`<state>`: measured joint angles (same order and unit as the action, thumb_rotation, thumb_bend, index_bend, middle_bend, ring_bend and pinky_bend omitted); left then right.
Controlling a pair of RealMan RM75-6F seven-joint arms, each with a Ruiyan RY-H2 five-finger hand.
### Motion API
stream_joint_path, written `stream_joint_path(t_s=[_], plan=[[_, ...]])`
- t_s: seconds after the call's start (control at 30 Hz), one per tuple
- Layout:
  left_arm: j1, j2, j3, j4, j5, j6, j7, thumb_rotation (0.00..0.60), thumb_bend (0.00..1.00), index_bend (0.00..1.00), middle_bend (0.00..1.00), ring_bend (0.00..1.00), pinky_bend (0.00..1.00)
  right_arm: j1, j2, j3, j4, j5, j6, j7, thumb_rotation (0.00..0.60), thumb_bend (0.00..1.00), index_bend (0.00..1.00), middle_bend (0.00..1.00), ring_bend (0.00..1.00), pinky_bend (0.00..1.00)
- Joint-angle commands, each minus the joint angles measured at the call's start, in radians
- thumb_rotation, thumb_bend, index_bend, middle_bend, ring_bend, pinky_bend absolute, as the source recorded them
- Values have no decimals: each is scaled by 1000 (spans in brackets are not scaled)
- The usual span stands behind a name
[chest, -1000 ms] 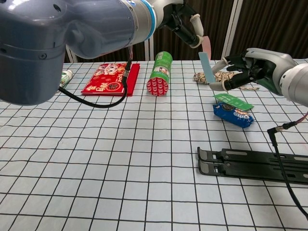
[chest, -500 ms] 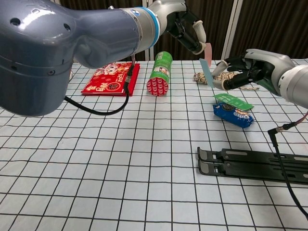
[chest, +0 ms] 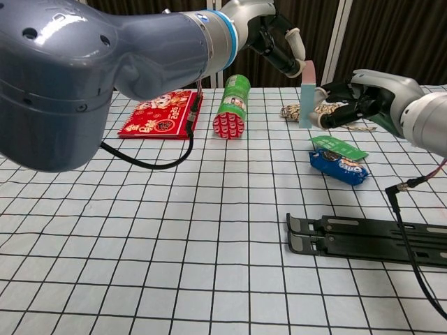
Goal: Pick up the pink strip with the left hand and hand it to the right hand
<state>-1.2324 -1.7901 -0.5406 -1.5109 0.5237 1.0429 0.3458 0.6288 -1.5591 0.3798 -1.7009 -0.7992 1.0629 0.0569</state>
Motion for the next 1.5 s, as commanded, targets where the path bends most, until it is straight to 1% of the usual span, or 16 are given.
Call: stream_joint_path(t_s=[0.03, 0.23, 0.4, 0.47, 0.77, 0.97, 1.17, 1.23, 1.27, 1.3, 1.33, 1.37, 1.4, 1.43, 1.47, 1.5], plan=[[-1, -2, -1, 1, 1, 0, -2, 600, 569, 807, 0, 0, 0, -1, 1, 1, -3, 1, -2, 0, 600, 387, 580, 100, 0, 0], [-5, -6, 1, 4, 1, -1, -2, 600, 568, 807, 0, 0, 0, -2, 2, 3, -6, 1, -2, -3, 600, 415, 619, 109, 0, 0], [-5, -7, 0, 6, 2, 0, -4, 600, 570, 809, 0, 0, 0, -4, 4, 1, -7, -2, -4, -4, 600, 415, 694, 118, 0, 0], [-4, -7, -1, 5, 2, -1, -7, 600, 570, 811, 0, 0, 0, -5, 5, -1, -7, -2, -5, -6, 600, 415, 708, 119, 0, 0], [-1, 23, -30, -36, 28, 23, -16, 600, 569, 819, 0, 0, 0, -10, -4, -44, 50, 17, -19, -50, 600, 416, 722, 120, 0, 0], [7, 48, -37, -67, 29, 35, -13, 600, 569, 821, 0, 0, 0, -15, -10, -54, 67, 16, -20, -57, 600, 415, 724, 121, 0, 0], [28, 76, -26, -90, 24, 43, -11, 600, 570, 820, 0, 0, 0, -20, -11, -67, 78, -12, -1, -80, 600, 405, 708, 122, 0, 0], [44, 96, -10, -99, 24, 47, -4, 600, 569, 813, 0, 0, 0, -24, -8, -74, 86, -29, 9, -90, 600, 344, 585, 115, 0, 0], [50, 103, -4, -102, 23, 48, -1, 600, 566, 792, 0, 0, 0, -26, -7, -78, 90, -38, 13, -93, 600, 267, 444, 95, 0, 0], [61, 117, 7, -109, 18, 49, 6, 600, 536, 711, 0, 0, 0, -28, -5, -84, 96, -52, 16, -98, 600, 173, 289, 66, 0, 0], [82, 147, 36, -117, -8, 48, 34, 600, 465, 607, 0, 0, 0, -31, 8, -97, 106, -67, 17, -113, 600, 113, 200, 44, 0, 0], [106, 205, 69, -156, -44, 37, 82, 600, 304, 396, 0, 0, 0, -37, 30, -110, 112, -91, 14, -120, 600, 45, 103, 19, 0, 0], [115, 239, 82, -180, -59, 31, 104, 600, 140, 186, 0, 0, 0, -41, 43, -117, 115, -106, 11, -120, 600, 18, 59, 9, 0, 0], [124, 267, 93, -198, -67, 28, 121, 600, 52, 85, 0, 0, 0, -46, 56, -123, 119, -122, 11, -119, 600, 1, 22, 2, 0, 0], [132, 288, 101, -213, -68, 27, 128, 600, 1, 10, 0, 0, 0, -51, 67, -128, 123, -138, 11, -116, 600, 0, 4, 0, 0, 0], [145, 311, 111, -224, -61, 37, 132, 600, 0, 0, 0, 0, 0, -58, 84, -136, 134, -164, 20, -119, 600, 0, 0, 0, 0, 0]])
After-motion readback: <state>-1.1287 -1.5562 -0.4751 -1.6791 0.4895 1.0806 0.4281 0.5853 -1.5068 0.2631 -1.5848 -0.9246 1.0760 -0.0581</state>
